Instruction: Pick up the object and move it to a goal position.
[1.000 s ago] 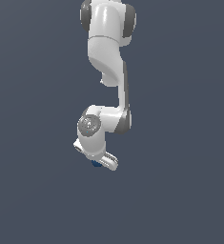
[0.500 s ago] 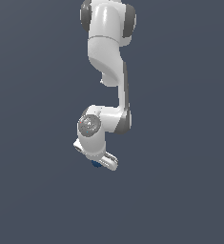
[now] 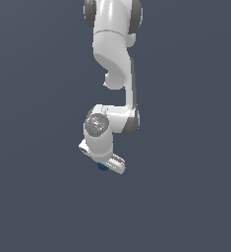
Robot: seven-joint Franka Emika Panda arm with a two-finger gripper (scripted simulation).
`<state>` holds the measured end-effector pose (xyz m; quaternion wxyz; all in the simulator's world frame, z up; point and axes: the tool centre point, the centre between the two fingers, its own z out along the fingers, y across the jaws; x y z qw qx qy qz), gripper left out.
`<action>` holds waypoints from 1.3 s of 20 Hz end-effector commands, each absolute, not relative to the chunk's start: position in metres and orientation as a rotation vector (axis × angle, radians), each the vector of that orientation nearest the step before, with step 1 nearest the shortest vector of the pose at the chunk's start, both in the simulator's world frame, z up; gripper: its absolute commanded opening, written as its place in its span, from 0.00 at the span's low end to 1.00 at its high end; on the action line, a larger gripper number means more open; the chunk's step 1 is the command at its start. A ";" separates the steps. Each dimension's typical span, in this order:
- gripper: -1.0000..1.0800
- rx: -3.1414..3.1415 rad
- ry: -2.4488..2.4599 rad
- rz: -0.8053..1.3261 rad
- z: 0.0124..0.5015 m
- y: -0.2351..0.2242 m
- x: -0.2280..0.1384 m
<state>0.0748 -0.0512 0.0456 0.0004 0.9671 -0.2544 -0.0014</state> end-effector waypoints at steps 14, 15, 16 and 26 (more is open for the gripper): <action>0.00 3.039 -0.798 -0.001 0.160 0.054 0.041; 0.00 3.039 -0.798 -0.001 0.169 0.062 0.039; 0.00 3.038 -0.798 0.000 0.179 0.071 0.036; 0.00 3.037 -0.798 0.000 0.265 0.149 0.014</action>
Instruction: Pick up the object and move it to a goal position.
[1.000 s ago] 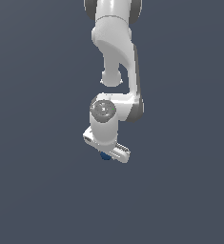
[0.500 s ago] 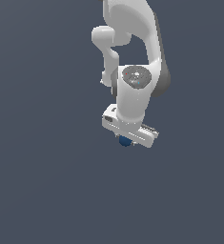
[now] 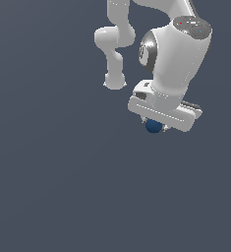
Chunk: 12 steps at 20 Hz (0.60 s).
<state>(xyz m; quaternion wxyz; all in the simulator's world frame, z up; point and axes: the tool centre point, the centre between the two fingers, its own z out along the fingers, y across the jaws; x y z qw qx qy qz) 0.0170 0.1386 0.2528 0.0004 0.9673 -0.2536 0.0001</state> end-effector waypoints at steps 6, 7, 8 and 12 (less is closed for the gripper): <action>0.00 3.037 -0.798 0.000 0.299 0.181 0.007; 0.00 3.038 -0.798 0.001 0.303 0.184 0.006; 0.00 3.038 -0.798 0.001 0.306 0.187 0.005; 0.00 3.038 -0.798 0.001 0.312 0.193 0.005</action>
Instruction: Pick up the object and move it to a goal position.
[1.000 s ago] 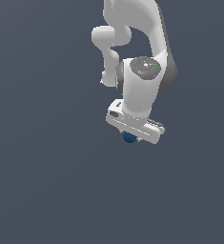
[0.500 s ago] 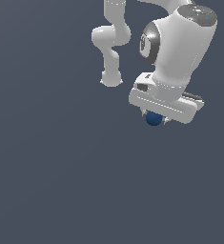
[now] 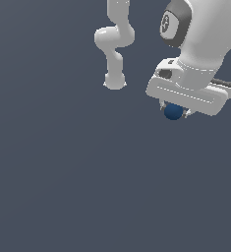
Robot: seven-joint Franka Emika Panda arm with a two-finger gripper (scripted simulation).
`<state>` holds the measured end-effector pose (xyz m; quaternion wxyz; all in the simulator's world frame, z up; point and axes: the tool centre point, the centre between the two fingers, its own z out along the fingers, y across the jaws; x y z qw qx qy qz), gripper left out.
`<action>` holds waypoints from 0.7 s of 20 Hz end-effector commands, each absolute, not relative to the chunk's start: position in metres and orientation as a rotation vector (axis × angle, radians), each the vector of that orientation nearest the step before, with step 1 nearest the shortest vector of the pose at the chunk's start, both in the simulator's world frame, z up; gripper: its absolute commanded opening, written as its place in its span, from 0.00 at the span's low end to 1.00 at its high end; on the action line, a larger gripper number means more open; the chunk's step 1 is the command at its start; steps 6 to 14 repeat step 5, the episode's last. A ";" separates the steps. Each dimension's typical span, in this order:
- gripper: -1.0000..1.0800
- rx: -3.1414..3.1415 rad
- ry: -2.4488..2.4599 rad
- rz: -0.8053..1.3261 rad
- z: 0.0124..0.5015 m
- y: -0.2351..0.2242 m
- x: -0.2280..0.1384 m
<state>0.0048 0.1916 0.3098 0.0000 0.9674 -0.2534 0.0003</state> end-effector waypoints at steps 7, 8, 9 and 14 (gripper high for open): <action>0.00 3.039 -0.798 0.000 0.309 0.191 0.006; 0.00 3.039 -0.798 0.000 0.309 0.191 0.006; 0.00 3.039 -0.798 0.000 0.309 0.191 0.006; 0.00 3.039 -0.798 0.000 0.309 0.191 0.006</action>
